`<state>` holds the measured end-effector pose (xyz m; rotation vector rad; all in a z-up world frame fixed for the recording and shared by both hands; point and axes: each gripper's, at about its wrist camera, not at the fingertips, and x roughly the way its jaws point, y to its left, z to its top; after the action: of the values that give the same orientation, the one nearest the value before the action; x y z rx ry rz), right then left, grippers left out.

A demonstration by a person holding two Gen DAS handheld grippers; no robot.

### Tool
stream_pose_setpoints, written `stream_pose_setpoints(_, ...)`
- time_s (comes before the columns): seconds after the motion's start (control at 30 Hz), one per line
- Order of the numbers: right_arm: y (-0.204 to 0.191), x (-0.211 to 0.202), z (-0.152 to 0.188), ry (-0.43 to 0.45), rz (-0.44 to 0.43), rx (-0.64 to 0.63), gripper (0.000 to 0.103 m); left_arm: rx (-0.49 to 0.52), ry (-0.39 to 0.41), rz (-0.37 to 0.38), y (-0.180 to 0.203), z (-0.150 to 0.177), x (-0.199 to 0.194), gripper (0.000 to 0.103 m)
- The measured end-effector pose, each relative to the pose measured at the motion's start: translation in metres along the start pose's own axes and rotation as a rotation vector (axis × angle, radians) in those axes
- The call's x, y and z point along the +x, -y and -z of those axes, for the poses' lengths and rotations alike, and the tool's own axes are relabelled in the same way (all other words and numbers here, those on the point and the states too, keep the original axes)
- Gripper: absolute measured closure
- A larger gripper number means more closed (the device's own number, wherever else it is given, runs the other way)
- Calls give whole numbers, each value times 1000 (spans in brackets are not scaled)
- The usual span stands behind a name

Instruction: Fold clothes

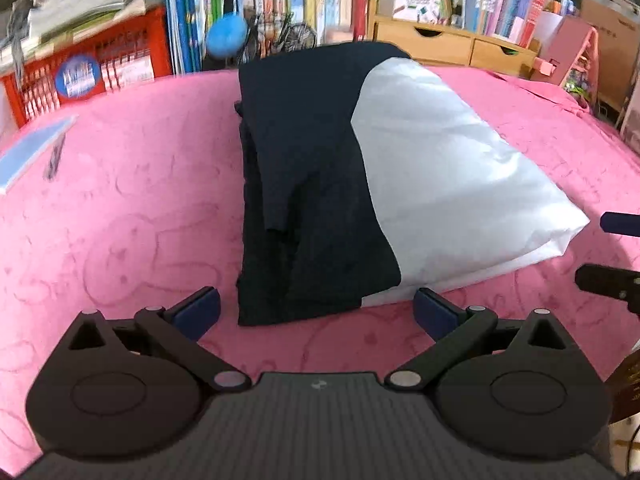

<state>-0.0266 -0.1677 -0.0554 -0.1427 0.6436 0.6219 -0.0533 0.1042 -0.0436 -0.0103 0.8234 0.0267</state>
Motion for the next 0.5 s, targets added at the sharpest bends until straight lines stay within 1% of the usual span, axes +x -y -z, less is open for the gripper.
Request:
stream_pose_setpoints(0.13,-6,9,6,-14,13,-28,0,6,16,6,-1,0,-1,0)
stream_pose_setpoints(0.33,-7,11,15,66,-7,-51,0,17,59,16,0,7,-3,0)
stream_pose_setpoints(0.43,-6,10,21,112,-14,-55,0,16,65,16,0,7,-2,0)
stream_pose_setpoints(0.5,-6,9,21,114,-13,-54,0,14,66,15,0,6,-2,0)
